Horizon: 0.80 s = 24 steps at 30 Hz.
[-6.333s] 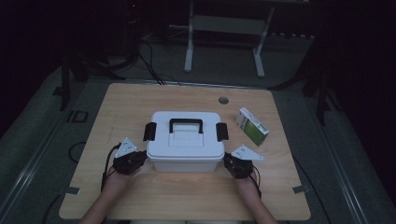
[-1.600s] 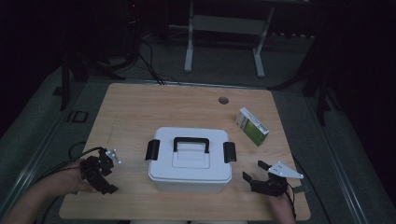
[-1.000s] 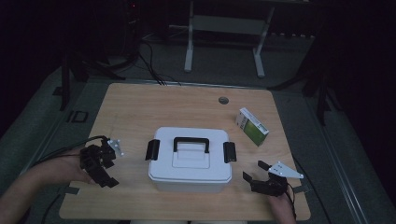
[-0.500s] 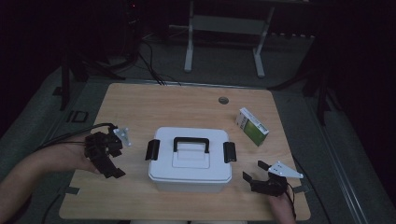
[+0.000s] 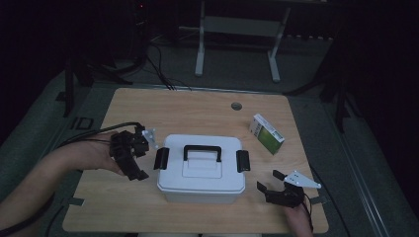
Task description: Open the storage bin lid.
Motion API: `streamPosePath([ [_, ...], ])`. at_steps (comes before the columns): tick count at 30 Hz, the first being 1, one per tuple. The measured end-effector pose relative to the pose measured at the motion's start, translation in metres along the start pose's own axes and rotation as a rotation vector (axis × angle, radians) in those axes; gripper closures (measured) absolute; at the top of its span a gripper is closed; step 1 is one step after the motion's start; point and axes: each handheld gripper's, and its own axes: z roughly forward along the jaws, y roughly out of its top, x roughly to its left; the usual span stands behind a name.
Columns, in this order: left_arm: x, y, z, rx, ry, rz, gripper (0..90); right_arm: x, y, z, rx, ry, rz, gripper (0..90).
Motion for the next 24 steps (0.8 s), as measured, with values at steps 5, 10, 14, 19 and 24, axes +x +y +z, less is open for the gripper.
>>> streamPosePath([
  [5, 0.001, 0.017, -0.002, -0.026, 0.004, 0.033, 27.7, 0.0, 0.0, 0.0, 0.0, -0.005, 0.0, 13.9],
  [10, 0.002, 0.03, 0.001, -0.01, -0.009, 0.059, 27.7, 0.0, 0.0, 0.0, 0.001, -0.003, -0.001, 13.9],
  [14, 0.005, 0.037, 0.005, 0.0, -0.023, 0.061, 27.7, 0.0, 0.0, 0.0, -0.001, 0.0, 0.0, 14.0],
  [19, 0.009, 0.045, 0.008, 0.004, -0.025, 0.062, 27.7, 0.0, 0.0, 0.0, 0.006, 0.004, 0.0, 14.0],
  [24, 0.012, 0.055, 0.012, 0.027, -0.017, 0.077, 27.7, 0.0, 0.0, 0.001, 0.008, 0.002, -0.004, 13.9],
])
